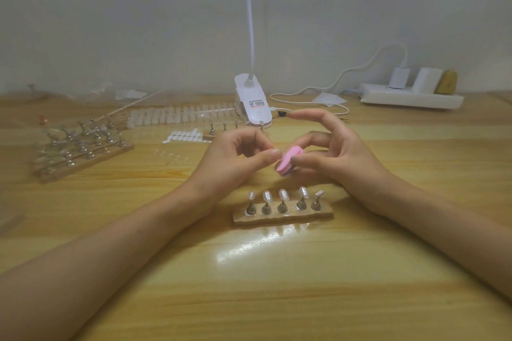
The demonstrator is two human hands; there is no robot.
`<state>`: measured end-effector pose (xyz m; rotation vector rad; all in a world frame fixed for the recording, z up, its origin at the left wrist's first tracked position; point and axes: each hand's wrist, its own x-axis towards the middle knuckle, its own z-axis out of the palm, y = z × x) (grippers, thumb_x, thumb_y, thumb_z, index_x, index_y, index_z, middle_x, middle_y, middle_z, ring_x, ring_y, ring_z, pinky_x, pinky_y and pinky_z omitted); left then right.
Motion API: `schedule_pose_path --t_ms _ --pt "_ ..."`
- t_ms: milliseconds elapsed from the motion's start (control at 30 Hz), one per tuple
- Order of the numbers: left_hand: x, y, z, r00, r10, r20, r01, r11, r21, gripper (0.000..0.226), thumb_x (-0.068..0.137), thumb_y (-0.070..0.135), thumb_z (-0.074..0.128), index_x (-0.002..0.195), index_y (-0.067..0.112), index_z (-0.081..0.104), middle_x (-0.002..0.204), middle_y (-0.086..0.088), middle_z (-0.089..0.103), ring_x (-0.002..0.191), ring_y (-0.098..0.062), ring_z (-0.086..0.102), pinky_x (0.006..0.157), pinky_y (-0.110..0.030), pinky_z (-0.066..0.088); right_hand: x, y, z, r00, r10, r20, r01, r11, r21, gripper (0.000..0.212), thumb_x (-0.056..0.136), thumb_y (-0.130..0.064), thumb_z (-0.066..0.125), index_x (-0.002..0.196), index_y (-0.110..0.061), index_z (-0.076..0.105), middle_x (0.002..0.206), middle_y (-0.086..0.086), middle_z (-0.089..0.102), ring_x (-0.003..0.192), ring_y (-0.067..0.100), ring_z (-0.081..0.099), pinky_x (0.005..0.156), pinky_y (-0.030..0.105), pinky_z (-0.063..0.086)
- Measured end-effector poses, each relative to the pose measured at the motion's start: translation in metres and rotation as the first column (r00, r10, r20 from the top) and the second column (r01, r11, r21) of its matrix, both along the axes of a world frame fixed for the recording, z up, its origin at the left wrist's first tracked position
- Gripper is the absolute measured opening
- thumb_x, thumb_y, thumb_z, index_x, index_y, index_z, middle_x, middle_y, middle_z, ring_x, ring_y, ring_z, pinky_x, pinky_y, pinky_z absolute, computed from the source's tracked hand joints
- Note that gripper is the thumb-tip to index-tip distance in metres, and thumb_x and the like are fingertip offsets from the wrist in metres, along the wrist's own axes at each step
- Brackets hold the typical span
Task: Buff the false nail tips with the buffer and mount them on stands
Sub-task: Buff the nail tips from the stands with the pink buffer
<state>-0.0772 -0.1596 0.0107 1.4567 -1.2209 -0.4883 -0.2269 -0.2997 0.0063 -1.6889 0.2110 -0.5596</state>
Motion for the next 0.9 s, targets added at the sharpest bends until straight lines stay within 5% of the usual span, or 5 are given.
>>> schedule_pose_path --t_ms 133,300,433,567,900 --pt "-0.003 0.001 0.001 1.000 -0.007 0.030 0.007 1.000 0.007 0.013 0.081 0.023 0.076 0.072 0.019 0.066 0.066 0.015 0.062 0.068 -0.005 0.053 0.067 -0.011 0.041 -0.007 -0.010 0.007 0.975 -0.204 0.092 0.198 0.977 0.077 0.046 0.082 -0.017 0.072 0.122 -0.006 0.052 0.097 0.008 0.076 0.094 0.023 0.074 0.076 0.028 0.059" --pt "-0.002 0.004 0.003 0.999 -0.026 -0.026 0.025 0.999 -0.034 0.010 0.071 0.036 0.075 0.070 0.027 0.070 0.074 0.008 0.069 0.074 -0.007 0.060 0.074 -0.015 0.047 -0.015 -0.007 0.007 0.992 -0.050 -0.112 0.013 0.951 -0.307 0.016 0.090 -0.007 0.071 0.103 -0.009 0.063 0.094 -0.001 0.075 0.087 0.018 0.076 0.077 0.020 0.056" --pt "-0.003 0.005 0.006 0.995 -0.071 -0.075 0.069 0.997 -0.028 0.009 0.071 0.035 0.075 0.069 0.027 0.071 0.074 0.008 0.070 0.073 -0.003 0.062 0.071 -0.013 0.047 -0.017 -0.002 0.012 0.969 -0.241 -0.052 0.139 0.707 -0.693 0.017 0.089 -0.017 0.073 0.105 -0.020 0.069 0.103 -0.012 0.072 0.105 0.005 0.065 0.090 0.027 0.047" --pt "-0.005 0.006 0.012 0.990 -0.101 -0.097 0.101 0.995 0.002 0.011 0.071 0.038 0.075 0.069 0.028 0.071 0.070 0.010 0.067 0.063 -0.002 0.056 0.061 -0.010 0.042 -0.020 0.013 0.033 0.993 -0.069 0.099 0.119 0.695 -0.709 0.031 0.083 -0.018 0.077 0.113 -0.017 0.070 0.107 -0.006 0.070 0.106 0.013 0.065 0.089 0.029 0.053" --pt "-0.012 0.012 0.043 0.986 -0.164 -0.019 0.165 0.981 0.103 0.013 0.073 0.040 0.073 0.065 0.030 0.070 0.061 0.009 0.052 0.049 0.000 0.035 0.047 -0.006 0.029 -0.027 0.033 0.071 0.993 -0.113 0.015 0.088 0.674 -0.734 0.021 0.075 -0.012 0.084 0.094 -0.017 0.076 0.089 -0.006 0.071 0.089 0.010 0.069 0.069 0.025 0.060"
